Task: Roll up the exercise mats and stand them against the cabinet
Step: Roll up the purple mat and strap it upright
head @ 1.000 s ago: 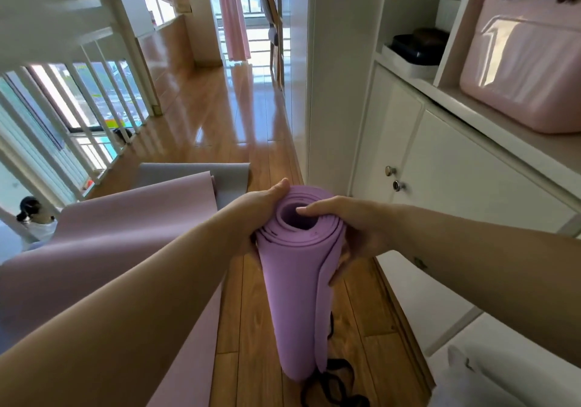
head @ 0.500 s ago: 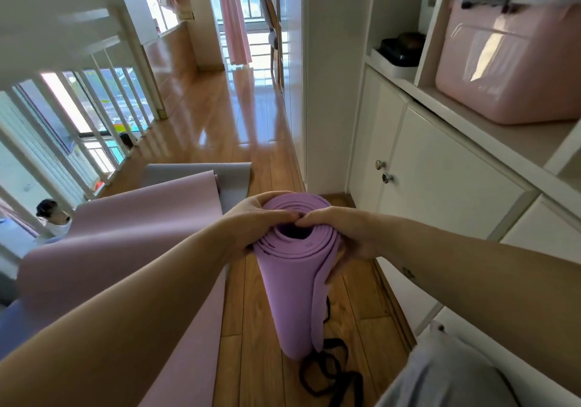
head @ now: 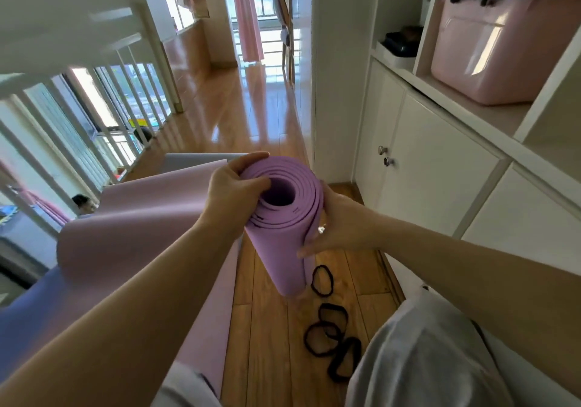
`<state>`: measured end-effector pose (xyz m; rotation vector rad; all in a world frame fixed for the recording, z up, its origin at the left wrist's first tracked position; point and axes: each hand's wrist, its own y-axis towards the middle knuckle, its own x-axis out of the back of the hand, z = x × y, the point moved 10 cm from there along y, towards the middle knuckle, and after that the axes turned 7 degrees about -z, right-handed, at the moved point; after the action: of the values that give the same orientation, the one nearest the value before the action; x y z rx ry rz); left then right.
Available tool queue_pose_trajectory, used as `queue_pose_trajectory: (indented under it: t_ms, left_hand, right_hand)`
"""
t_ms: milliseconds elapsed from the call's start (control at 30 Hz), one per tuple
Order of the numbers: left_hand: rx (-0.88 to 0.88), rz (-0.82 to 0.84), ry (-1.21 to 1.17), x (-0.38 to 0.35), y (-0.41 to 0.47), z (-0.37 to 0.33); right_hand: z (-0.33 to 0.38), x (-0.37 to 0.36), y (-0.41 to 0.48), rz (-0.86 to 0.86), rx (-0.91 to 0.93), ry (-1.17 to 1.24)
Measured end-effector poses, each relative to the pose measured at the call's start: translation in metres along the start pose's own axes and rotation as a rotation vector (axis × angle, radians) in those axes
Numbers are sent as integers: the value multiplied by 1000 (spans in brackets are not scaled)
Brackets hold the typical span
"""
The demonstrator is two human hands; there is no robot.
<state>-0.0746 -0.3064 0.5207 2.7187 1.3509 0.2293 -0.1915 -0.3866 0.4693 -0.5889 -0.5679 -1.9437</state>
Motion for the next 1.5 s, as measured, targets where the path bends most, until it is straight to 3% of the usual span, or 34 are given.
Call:
queue_pose_trajectory:
  t_ms: [167,333,433,500,600,733,900,1000,1133,1400,1500]
  left_hand:
    - [-75,-149,18,20,6,-24]
    - [-201,-290,124,35,1,-47]
    - [-267,-337,173,41,-4,-56]
    - [-263,-349,160,46,-3,-58]
    - [-245,-311,158,47,-3,-63]
    - [-290,-222,195,37,-12,-82]
    - [-327,-203,196,39,-25,-95]
    - [-373,-177,239,30,-40,-102]
    - [-457,-141,296,13,-55,-102]
    - [-526,-43,350,-9,-28,-72]
    - [-696,36,441,-23,-2,-70]
  right_hand:
    - [30,18,5,-227,86,-195]
    - [44,38,12,-250,59,-424]
    - [52,41,9,-240,47,-406]
    - [53,39,3,-213,8,-257]
    - [60,39,-4,-206,94,-185]
    - [90,47,-13,-253,465,-415]
    - [125,63,-31,-435,691,-731]
    - [131,58,-39,-400,713,-769]
    - [113,47,-45,-296,654,-648]
    - [61,30,-19,-469,548,-511]
    - [45,34,8,-563,533,-443]
